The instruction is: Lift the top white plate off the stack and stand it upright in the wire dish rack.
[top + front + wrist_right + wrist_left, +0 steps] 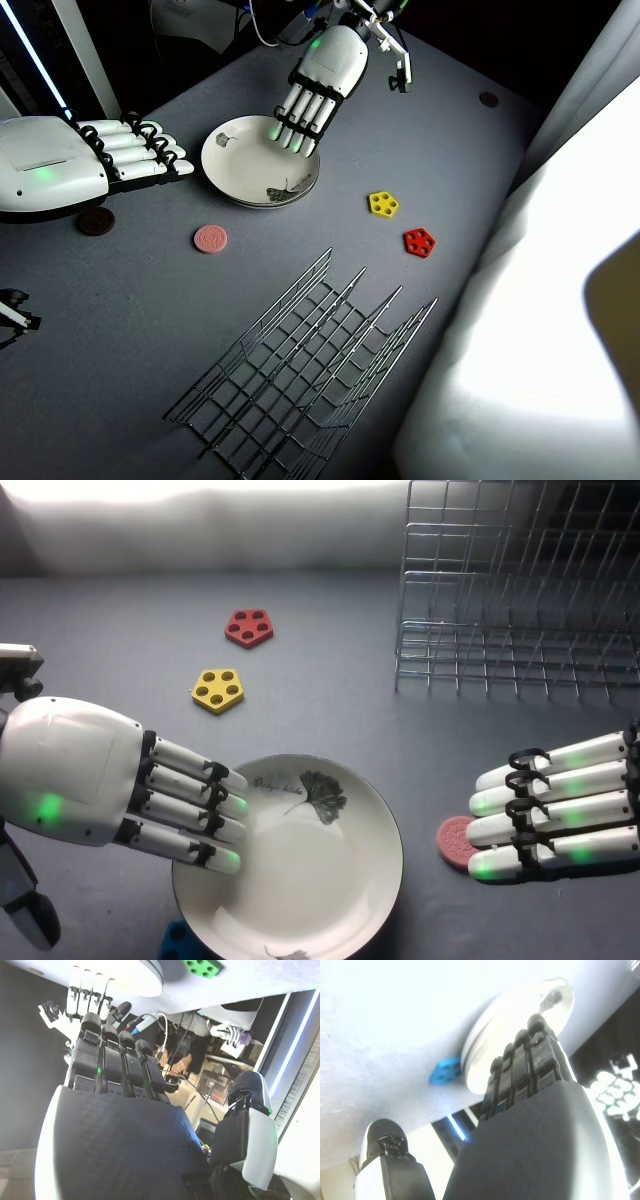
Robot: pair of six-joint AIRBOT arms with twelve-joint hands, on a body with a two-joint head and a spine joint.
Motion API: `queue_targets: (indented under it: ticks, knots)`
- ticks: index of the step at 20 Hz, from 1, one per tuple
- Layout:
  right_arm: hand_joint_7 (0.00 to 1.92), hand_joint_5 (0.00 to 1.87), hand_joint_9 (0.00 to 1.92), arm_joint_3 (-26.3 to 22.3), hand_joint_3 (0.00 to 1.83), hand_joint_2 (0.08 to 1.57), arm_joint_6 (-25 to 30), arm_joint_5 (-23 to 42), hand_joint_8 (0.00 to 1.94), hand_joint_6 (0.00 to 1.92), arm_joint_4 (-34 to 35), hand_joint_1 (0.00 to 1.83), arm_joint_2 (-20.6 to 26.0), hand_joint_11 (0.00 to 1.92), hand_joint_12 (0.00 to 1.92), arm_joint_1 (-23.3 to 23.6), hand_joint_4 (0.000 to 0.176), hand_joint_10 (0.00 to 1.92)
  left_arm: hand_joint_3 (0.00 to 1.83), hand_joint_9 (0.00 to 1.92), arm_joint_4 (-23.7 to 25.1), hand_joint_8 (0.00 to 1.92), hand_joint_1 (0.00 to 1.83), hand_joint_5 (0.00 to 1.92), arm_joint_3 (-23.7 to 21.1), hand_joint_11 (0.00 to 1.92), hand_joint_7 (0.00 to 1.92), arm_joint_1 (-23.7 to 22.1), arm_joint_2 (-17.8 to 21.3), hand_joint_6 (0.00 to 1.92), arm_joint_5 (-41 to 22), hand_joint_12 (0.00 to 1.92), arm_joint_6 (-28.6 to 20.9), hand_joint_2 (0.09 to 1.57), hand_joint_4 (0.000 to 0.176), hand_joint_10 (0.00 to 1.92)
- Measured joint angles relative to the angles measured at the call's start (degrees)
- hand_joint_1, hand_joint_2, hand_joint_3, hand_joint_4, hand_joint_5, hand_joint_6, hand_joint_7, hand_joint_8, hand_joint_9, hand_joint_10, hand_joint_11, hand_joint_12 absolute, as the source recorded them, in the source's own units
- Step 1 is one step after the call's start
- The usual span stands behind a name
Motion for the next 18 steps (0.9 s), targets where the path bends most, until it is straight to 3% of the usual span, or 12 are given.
queue_targets:
  ticks: [18]
  knots:
    - [0.05,0.07,0.07,2.1,0.0,0.96,-3.2,-0.5,0.01,0.01,1.4,0.27,-3.0,0.14,0.03,-0.4,0.0,0.01,0.0,0.07,2.1,0.01,0.32,0.05,1.4,0.11,0.06,1.4,-1.7,0.01,-0.7,0.05,3.6,0.88,0.0,0.01]
